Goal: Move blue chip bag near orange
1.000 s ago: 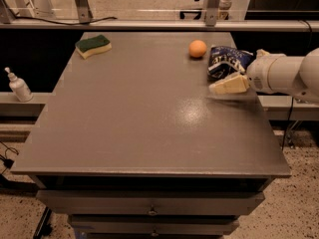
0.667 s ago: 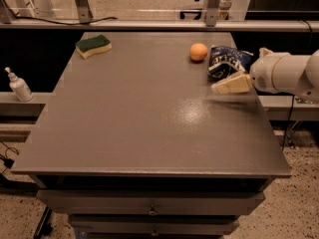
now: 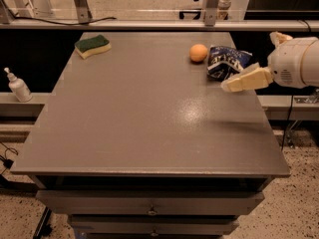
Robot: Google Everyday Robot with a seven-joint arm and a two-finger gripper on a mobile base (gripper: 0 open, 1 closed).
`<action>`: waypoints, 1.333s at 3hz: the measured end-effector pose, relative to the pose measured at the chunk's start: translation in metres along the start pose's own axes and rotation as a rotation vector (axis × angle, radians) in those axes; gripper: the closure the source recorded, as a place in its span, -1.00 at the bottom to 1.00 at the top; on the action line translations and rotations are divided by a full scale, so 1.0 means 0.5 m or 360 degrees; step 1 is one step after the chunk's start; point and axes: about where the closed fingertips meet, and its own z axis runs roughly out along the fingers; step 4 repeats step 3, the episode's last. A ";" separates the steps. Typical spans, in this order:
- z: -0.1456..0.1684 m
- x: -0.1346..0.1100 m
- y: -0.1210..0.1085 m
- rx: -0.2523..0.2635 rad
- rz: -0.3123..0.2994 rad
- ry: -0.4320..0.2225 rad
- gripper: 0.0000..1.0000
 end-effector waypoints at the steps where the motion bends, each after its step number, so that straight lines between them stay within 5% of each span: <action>1: -0.079 -0.021 0.050 -0.0129 -0.0057 -0.0007 -1.00; 2: -0.160 -0.032 0.092 -0.0223 -0.0090 -0.0019 -1.00; 4: -0.160 -0.032 0.092 -0.0223 -0.0090 -0.0019 -1.00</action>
Offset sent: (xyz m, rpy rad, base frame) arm -0.1368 -0.0171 0.0484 -0.0069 0.0476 0.1836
